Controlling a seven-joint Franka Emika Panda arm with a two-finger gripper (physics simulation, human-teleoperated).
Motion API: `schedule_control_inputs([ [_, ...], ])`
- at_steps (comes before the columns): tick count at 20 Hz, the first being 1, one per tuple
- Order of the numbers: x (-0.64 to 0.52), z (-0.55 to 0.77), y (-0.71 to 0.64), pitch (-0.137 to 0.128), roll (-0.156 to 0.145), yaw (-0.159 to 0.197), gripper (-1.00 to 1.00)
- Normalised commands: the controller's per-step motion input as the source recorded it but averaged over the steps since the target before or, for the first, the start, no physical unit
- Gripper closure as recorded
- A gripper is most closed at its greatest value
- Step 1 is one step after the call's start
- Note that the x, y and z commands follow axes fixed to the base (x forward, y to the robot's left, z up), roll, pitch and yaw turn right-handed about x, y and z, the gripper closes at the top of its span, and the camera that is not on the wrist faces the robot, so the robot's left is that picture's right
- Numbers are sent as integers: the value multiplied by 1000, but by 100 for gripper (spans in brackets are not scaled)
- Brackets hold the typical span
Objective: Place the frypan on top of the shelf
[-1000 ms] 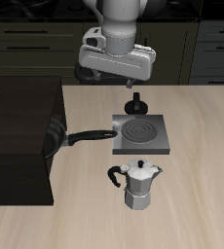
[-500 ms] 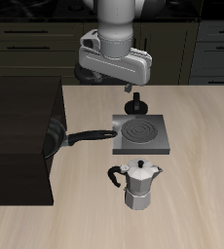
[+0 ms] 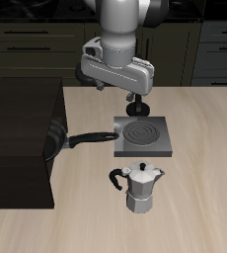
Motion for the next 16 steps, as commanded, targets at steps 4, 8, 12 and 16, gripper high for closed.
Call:
schedule_control_inputs([
  [4, 114, -214, -14, 18, -9, -23, -100],
  [8, 102, -204, 59, -20, -4, 17, -100],
  [12, 65, -127, 49, 16, 1, -11, -100],
  [16, 66, -204, 50, 0, -4, -12, -100],
])
